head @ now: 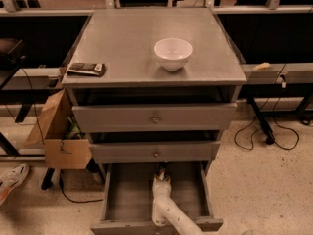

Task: Pick redbull can from bottom drawer and place on counter

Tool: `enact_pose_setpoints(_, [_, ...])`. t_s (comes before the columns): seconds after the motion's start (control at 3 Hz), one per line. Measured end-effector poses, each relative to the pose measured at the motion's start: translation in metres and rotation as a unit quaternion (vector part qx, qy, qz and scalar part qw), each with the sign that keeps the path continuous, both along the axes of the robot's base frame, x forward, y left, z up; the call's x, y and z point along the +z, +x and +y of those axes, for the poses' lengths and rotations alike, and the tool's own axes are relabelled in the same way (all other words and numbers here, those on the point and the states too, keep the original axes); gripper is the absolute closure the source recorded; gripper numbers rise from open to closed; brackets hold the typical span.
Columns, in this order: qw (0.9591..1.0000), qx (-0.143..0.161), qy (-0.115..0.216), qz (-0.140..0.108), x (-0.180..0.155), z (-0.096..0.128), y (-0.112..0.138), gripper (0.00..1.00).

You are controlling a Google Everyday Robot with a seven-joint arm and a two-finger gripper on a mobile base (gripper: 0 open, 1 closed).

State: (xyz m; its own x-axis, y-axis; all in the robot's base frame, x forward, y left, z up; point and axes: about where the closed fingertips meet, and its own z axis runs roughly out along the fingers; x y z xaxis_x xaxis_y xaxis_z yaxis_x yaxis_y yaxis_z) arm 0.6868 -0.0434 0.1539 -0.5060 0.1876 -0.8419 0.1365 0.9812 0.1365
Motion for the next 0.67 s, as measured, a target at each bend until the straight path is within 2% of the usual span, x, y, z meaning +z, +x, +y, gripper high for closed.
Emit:
enact_pose_setpoints(0.33, [0.9990,0.006,-0.044,0.004,0.019,-0.050,-0.020,1.00])
enact_pose_setpoints(0.67, [0.9964,0.012,-0.082,0.018,0.026,-0.077,-0.030,1.00])
